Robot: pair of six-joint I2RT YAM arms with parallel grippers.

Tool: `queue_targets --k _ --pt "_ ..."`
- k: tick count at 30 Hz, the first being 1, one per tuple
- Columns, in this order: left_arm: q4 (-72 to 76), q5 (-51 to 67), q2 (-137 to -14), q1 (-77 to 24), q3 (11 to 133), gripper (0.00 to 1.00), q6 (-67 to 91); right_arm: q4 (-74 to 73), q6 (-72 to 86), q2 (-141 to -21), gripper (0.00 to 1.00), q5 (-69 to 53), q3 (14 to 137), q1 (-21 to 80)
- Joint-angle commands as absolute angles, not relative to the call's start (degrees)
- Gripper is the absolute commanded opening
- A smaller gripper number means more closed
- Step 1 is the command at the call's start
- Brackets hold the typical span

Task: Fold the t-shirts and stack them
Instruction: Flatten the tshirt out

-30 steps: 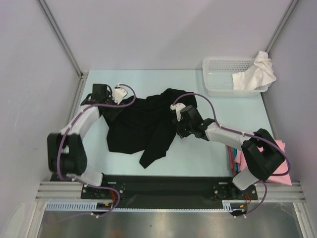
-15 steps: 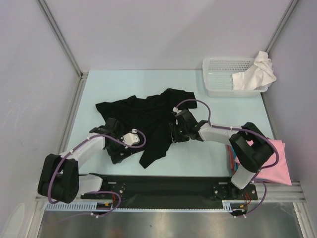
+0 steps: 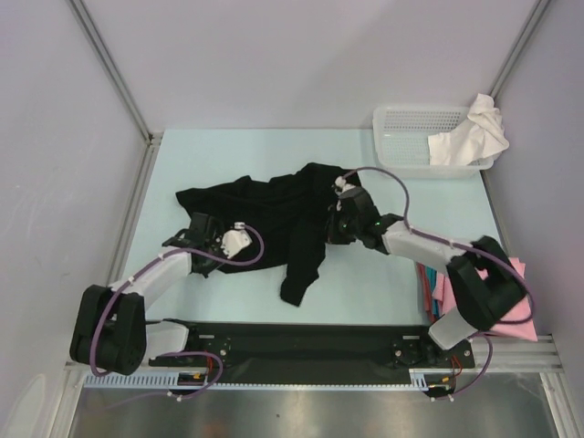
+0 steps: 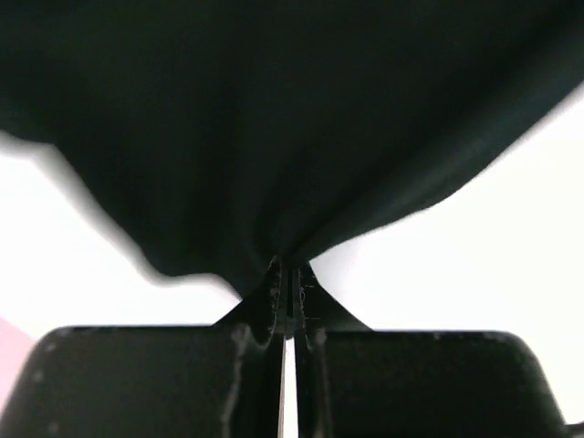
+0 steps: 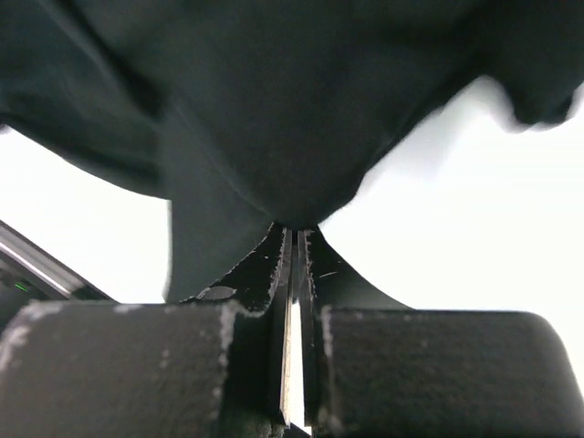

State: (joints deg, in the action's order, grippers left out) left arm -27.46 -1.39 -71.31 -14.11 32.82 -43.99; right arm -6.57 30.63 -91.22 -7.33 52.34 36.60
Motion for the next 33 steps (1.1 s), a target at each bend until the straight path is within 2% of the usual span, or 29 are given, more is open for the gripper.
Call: queue_targets --k 1,4,10,15,19,22,27,30,33 --pt "-26.2 -5.8 -67.0 -8.1 39.1 0.0 -37.9 -6.8 27.3 -80.9 0.0 -3.6 56.5 34.1" --pt "-35.7 -4.9 -61.6 -4.4 52.7 0.0 -36.0 -15.1 21.5 -73.8 0.0 2.3 63.0 33.9" --pt "-52.5 -6.3 -55.5 -1.5 77.7 0.0 -33.7 -19.6 14.2 -56.1 0.0 11.8 74.4 33.8" --pt "-59.0 -12.9 -52.2 -1.5 94.8 0.0 -33.7 -19.9 11.6 -46.9 0.0 12.0 81.9 34.0" --pt "-61.2 -17.9 -52.4 -1.5 106.9 0.0 -34.8 -21.5 12.3 -44.9 0.0 9.9 86.8 34.1" --pt "-61.6 -20.2 -54.1 -1.5 112.7 0.0 -36.5 -21.1 12.7 -44.6 0.0 9.3 89.4 34.2" --pt "-54.9 -22.6 -58.8 -1.5 113.6 0.0 -40.6 -19.9 9.0 -50.0 0.0 11.0 94.8 34.1" --pt "-49.2 -21.1 -62.9 -1.5 110.0 0.0 -41.2 -17.8 5.0 -57.3 0.0 14.3 95.6 33.6" --pt "-38.8 -22.7 -66.9 -1.4 102.0 0.0 -43.2 -14.6 6.4 -66.3 0.0 10.5 96.8 29.0"
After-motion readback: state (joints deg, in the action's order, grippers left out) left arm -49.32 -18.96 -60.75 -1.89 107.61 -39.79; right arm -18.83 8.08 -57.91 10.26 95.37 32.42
